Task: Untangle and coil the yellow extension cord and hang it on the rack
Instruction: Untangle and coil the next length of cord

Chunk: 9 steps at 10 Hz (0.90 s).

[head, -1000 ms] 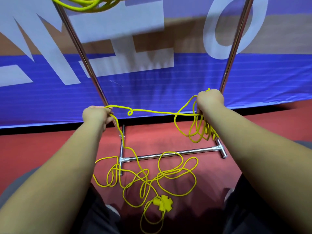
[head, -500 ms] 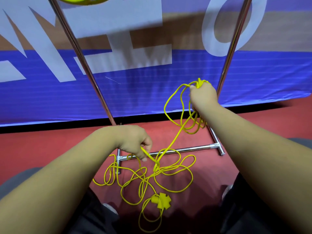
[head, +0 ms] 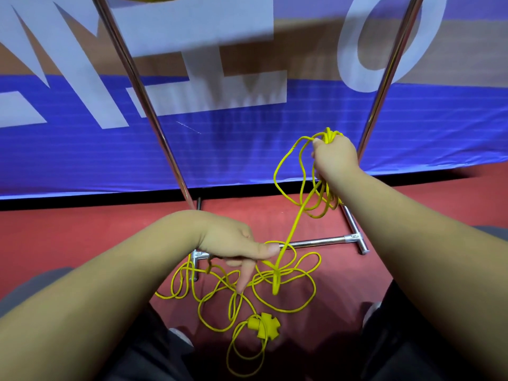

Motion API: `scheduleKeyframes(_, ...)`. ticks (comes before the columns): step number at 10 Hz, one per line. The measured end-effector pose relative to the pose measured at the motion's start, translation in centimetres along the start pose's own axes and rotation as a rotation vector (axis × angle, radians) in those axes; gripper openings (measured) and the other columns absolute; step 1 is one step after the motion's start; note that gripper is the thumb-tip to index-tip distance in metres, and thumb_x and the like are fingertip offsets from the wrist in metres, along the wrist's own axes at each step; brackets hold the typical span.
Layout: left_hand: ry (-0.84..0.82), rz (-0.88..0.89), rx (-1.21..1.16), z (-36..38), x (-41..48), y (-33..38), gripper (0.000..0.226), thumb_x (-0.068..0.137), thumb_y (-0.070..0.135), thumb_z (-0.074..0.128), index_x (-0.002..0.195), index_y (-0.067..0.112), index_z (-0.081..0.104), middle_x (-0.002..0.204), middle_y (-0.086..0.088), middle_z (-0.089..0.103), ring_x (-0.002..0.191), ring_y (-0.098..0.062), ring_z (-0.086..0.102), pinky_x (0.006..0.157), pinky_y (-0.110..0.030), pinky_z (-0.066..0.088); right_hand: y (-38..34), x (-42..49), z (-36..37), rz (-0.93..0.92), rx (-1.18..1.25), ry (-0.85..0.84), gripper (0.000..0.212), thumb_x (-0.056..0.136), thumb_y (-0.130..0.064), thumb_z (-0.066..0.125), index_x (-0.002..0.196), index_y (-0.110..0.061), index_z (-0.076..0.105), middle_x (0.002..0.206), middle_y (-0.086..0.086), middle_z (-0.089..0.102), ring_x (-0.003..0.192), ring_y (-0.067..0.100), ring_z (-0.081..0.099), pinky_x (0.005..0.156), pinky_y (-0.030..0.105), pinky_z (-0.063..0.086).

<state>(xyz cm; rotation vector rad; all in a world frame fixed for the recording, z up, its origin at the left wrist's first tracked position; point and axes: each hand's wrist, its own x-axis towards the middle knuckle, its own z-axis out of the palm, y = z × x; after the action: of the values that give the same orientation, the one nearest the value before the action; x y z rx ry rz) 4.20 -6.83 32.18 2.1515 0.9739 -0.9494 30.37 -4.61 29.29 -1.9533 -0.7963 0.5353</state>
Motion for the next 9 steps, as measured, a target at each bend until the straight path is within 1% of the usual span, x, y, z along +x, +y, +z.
scheduleKeyframes(1,0.002,-0.016,0.085,0.8,1.0,0.1,0.04,0.094,0.059,0.064,0.077,0.023,0.072,0.044,0.018,0.055,0.045,0.002,0.048,0.066,-0.024,0.047,-0.3,-0.1,0.0,-0.007,0.022,0.0,0.034,0.099,-0.033,0.056,0.094,-0.001,0.067,0.084,0.018,0.071,0.076,0.042,0.069,0.073,0.058,0.061)
scheduleKeyframes(2,-0.037,-0.109,0.117,1.3,3.3,-0.6,0.049,0.101,0.059,0.052,0.095,0.02,0.081,0.056,0.011,0.063,0.054,-0.003,0.052,0.063,-0.023,0.043,-0.1,0.2,0.2,-0.004,0.056,0.012,0.04,0.091,-0.04,0.055,0.09,-0.001,0.067,0.079,0.02,0.07,0.069,0.037,0.066,0.071,0.061,0.061)
scheduleKeyframes(3,0.081,-0.259,-0.115,-0.1,4.9,-2.4,0.049,0.111,0.045,0.039,0.113,0.013,0.076,0.058,0.011,0.063,0.057,-0.004,0.05,0.054,-0.018,0.039,-0.3,0.4,0.0,0.02,0.052,0.022,0.039,0.087,-0.04,0.054,0.089,-0.004,0.067,0.08,0.019,0.071,0.069,0.037,0.067,0.069,0.059,0.061)
scheduleKeyframes(4,0.418,-0.319,-0.82,-1.9,5.2,-6.1,0.029,0.113,0.029,0.042,0.109,0.009,0.063,0.075,0.0,0.059,0.057,-0.012,0.048,0.044,-0.019,0.04,-0.9,-0.3,-1.0,0.011,-0.049,0.043,0.024,0.097,-0.026,0.055,0.088,-0.006,0.063,0.075,0.012,0.064,0.083,0.042,0.069,0.065,0.043,0.053)
scheduleKeyframes(5,0.787,-0.183,-1.176,-3.3,4.8,-10.0,0.02,0.109,0.02,0.05,0.113,0.012,0.067,0.084,0.001,0.066,0.062,-0.01,0.059,0.043,-0.017,0.034,0.2,-0.1,-1.2,-0.009,-0.182,0.044,0.015,0.102,-0.013,0.049,0.091,-0.007,0.058,0.094,0.019,0.066,0.096,0.04,0.066,0.075,0.038,0.048)
scheduleKeyframes(6,1.029,0.019,-1.348,-4.2,4.9,-12.1,0.023,0.103,0.006,0.056,0.118,0.012,0.073,0.094,-0.004,0.073,0.081,-0.016,0.071,0.041,-0.012,0.034,1.2,0.3,-1.2,0.036,-0.234,0.015,0.019,0.1,-0.015,0.047,0.084,-0.012,0.056,0.092,0.012,0.061,0.091,0.031,0.059,0.074,0.032,0.04)
scheduleKeyframes(7,1.075,0.187,-1.459,-5.2,4.4,-12.5,0.031,0.102,-0.002,0.053,0.115,0.014,0.075,0.094,-0.003,0.075,0.08,-0.012,0.074,0.059,-0.017,0.045,1.1,0.8,-1.2,0.027,-0.268,0.035,0.027,0.1,-0.01,0.047,0.073,-0.01,0.049,0.077,0.01,0.056,0.091,0.04,0.06,0.073,0.035,0.04)
scheduleKeyframes(8,1.189,0.342,-1.66,-6.9,2.7,-13.1,0.036,0.099,-0.008,0.053,0.104,0.016,0.079,0.092,-0.004,0.075,0.079,-0.014,0.068,0.081,-0.024,0.056,1.1,1.2,-1.4,0.04,-0.239,0.066,0.021,0.101,-0.013,0.048,0.082,-0.008,0.054,0.085,0.013,0.06,0.086,0.039,0.057,0.072,0.036,0.042)
scheduleKeyframes(9,1.348,0.328,-1.62,-7.7,1.1,-14.2,0.037,0.088,-0.014,0.058,0.089,0.014,0.081,0.088,-0.008,0.076,0.078,-0.018,0.067,0.074,-0.024,0.054,1.3,1.1,-1.3,0.068,-0.242,0.068,0.021,0.101,-0.013,0.048,0.081,-0.007,0.055,0.085,0.015,0.062,0.087,0.04,0.059,0.074,0.042,0.05)
